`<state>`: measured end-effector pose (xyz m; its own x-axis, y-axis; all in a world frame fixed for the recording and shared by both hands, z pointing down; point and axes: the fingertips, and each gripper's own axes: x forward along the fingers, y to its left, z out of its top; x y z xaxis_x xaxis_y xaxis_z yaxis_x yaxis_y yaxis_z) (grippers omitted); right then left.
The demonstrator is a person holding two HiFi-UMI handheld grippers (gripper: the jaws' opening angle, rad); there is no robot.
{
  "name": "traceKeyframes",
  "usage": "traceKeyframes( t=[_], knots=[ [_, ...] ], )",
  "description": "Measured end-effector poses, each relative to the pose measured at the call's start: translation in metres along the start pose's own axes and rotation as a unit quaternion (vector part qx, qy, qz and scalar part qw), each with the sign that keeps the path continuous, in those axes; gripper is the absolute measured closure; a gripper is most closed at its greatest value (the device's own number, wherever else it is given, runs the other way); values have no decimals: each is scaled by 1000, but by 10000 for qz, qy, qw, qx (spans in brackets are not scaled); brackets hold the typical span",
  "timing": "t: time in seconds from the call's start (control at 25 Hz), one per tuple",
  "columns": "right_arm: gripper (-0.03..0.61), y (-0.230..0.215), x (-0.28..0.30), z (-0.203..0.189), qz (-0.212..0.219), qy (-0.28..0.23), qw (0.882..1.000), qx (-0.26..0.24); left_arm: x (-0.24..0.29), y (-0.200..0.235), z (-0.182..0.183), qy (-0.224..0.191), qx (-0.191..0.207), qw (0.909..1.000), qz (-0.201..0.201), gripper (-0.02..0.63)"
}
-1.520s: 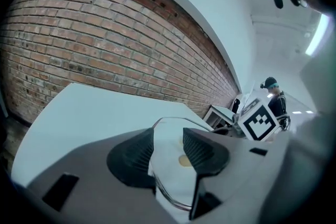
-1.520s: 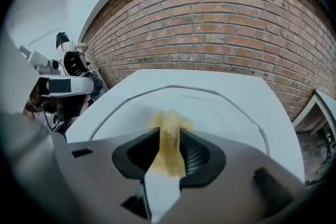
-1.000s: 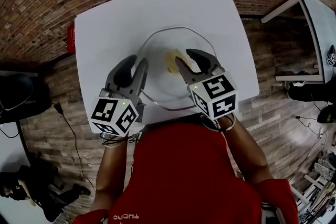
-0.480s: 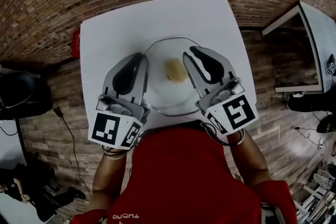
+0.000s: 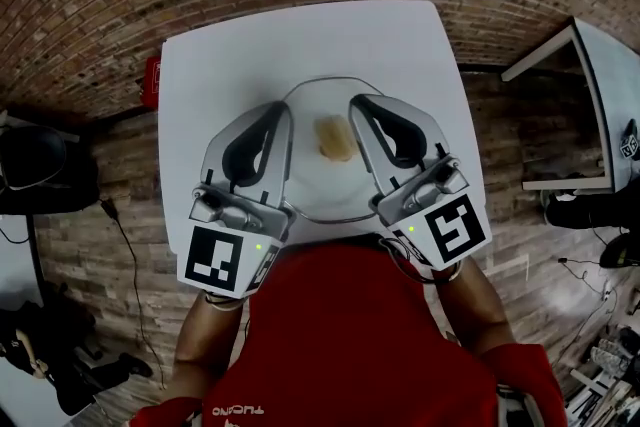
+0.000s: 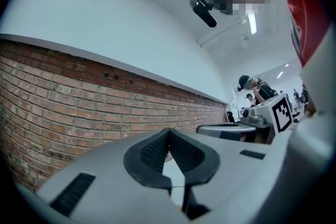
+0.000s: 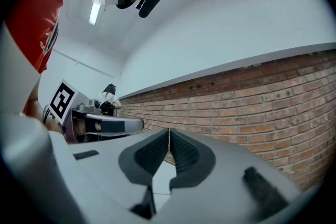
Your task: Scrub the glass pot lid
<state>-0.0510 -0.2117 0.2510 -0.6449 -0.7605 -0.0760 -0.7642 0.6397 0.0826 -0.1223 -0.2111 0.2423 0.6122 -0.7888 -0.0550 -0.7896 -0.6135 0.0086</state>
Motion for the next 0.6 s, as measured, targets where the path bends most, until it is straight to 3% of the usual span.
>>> traceKeyframes(
  t=[0.6],
  knots=[
    [549, 2, 12, -6, 129, 97, 9999, 32, 4, 5, -6, 45, -32, 9999, 118, 597]
  ],
)
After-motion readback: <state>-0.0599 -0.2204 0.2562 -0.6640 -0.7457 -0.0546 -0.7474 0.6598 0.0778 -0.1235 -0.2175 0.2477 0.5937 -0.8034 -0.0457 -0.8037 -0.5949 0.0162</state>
